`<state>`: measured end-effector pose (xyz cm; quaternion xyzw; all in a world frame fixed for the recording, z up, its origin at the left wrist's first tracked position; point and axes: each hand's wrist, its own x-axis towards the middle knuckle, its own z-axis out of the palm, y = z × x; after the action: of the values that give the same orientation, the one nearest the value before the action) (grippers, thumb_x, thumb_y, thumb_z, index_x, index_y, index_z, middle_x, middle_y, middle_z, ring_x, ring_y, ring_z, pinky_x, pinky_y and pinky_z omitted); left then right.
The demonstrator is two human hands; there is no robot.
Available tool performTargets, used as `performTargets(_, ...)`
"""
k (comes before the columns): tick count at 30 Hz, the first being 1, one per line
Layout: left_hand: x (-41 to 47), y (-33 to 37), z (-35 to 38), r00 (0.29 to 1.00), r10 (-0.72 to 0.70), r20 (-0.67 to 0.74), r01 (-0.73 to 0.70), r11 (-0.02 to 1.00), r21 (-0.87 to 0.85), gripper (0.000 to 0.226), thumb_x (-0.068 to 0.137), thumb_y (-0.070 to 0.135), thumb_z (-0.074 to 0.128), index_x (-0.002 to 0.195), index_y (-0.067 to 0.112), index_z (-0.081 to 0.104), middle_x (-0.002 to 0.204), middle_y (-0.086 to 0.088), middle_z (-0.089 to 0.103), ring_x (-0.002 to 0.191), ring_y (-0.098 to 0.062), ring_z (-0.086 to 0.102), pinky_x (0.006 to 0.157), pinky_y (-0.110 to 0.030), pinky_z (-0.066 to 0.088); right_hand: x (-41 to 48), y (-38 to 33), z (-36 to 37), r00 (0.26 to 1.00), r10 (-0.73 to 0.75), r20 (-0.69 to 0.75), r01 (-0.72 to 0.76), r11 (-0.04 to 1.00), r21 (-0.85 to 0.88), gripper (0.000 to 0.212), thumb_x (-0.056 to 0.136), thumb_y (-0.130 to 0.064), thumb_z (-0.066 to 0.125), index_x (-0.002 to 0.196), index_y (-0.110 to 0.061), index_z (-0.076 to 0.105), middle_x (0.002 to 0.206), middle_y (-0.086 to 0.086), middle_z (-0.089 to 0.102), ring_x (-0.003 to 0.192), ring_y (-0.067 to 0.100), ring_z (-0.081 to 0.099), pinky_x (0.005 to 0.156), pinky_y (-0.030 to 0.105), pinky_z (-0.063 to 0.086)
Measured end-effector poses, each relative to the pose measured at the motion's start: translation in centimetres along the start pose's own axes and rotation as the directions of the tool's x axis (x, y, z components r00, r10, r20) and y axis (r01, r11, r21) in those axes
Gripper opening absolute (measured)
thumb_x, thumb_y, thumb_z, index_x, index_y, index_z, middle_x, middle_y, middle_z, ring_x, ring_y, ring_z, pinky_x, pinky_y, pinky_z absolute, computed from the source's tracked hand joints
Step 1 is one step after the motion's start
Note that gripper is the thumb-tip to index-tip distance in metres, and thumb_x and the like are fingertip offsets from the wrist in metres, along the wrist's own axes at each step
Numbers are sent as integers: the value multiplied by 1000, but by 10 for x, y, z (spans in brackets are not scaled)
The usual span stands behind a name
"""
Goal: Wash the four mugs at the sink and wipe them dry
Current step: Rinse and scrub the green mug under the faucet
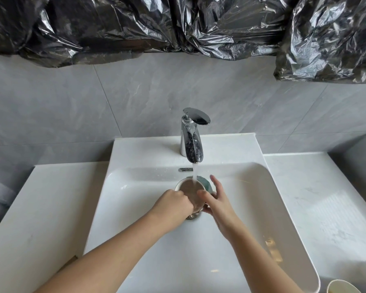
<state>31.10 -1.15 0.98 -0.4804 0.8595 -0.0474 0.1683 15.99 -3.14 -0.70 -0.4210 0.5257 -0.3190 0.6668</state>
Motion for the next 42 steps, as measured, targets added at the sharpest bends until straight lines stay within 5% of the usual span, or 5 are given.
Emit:
performTargets(9,-5,7,-13,998,-24,52,36,971,-238,48,86,46,62,125,21,49,110,-2,65,104,-25,58,69,-34,40,6,-1,-4,999,44,-8,-44,998,39,63,69,-39,66,128,-16,57,110,12,68,77,11,69,69,35,59)
performTargets(23,5,5,11,995,50,-84,-55,996,-65,35,37,25,91,57,28,61,54,10,54,62,-8,60,45,-18,32,-2,7,-4,991,63,121,-80,987,137,51,68,-41,67,116,-22,66,92,9,63,82,24,57,70,44,45)
performTargets(28,5,-8,7,996,36,-83,-36,999,-2,56,84,4,60,133,21,41,146,-4,41,137,-25,33,94,-45,42,7,-10,-6,989,94,116,-72,981,-179,48,70,-45,61,113,-24,65,85,0,64,62,12,59,60,32,50)
performTargets(34,7,0,-1,999,31,38,-30,1000,-7,52,79,-7,49,126,17,49,100,-4,66,91,-27,63,48,-29,23,14,-10,-2,992,82,96,-60,975,-214,50,66,-48,59,107,-21,67,78,2,55,61,17,46,55,27,42)
performTargets(42,0,7,3,987,-103,-122,81,982,-173,50,80,0,57,125,23,54,91,0,68,89,-23,66,58,-29,32,9,14,-13,948,-274,-163,233,944,-232,42,71,-51,76,84,-15,58,87,-4,62,81,9,60,70,23,47)
